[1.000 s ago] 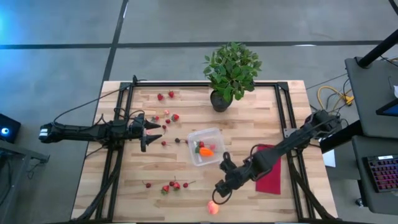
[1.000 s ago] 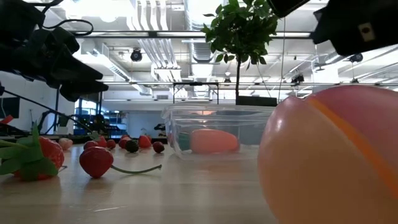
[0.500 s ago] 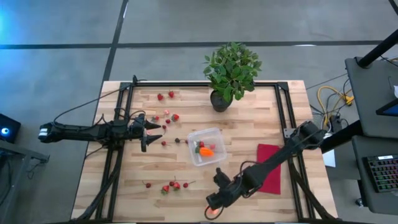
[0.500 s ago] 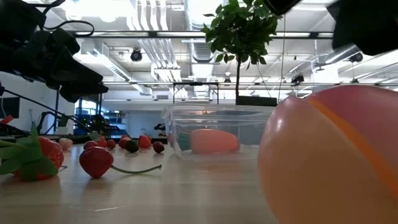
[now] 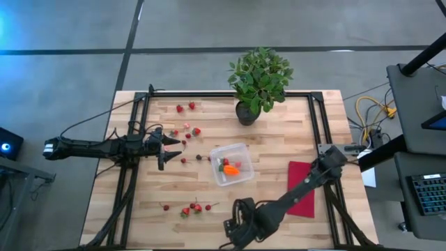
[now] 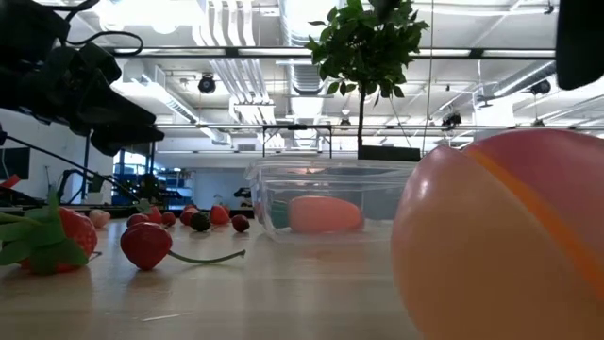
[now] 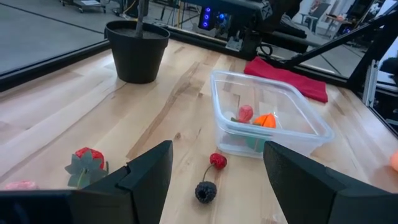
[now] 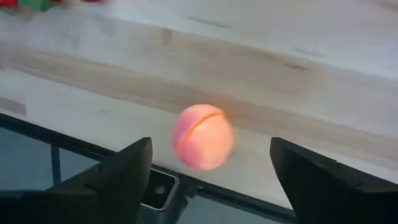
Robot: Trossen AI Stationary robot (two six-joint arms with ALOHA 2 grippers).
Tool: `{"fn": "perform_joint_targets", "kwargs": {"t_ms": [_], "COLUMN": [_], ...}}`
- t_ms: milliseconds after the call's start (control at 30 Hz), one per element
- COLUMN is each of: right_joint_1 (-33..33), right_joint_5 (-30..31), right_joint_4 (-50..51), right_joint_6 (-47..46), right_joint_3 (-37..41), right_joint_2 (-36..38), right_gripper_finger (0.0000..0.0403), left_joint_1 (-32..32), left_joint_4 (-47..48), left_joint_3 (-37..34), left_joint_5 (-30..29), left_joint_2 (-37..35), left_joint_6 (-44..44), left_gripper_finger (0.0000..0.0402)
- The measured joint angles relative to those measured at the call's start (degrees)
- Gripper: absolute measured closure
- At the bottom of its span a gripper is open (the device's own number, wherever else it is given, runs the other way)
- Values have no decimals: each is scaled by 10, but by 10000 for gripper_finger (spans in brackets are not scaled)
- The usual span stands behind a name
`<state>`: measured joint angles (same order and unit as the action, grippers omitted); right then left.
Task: Pick and placing Produce into tupperware
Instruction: Put the light pink peach into the transparent bin
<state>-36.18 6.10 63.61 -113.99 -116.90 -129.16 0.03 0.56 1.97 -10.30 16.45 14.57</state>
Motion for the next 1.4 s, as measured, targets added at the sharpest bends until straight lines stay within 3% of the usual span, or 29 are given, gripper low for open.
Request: {"fn": "perform_joint_targets", "kwargs": {"t_ms": [433, 900, 1400], "right_joint_1": [-5, -4, -3], "right_joint_5": [-16, -44, -48], "right_joint_4": [55, 107, 46], "right_joint_6": [-71, -86, -106], "right_joint_3": [-168, -159, -130], "right_joint_2": [-125, -133, -133], "right_gripper_finger": [65, 73, 74], "left_joint_1": [0, 0, 0], "left_joint_4": [-1, -1, 0], "left_joint_3": [0, 0, 0], "left_joint_5": [0, 0, 0], "left_joint_2": [0, 0, 0], "left_joint_6": [0, 0, 0], "left_gripper_finger": [164, 164, 164]}}
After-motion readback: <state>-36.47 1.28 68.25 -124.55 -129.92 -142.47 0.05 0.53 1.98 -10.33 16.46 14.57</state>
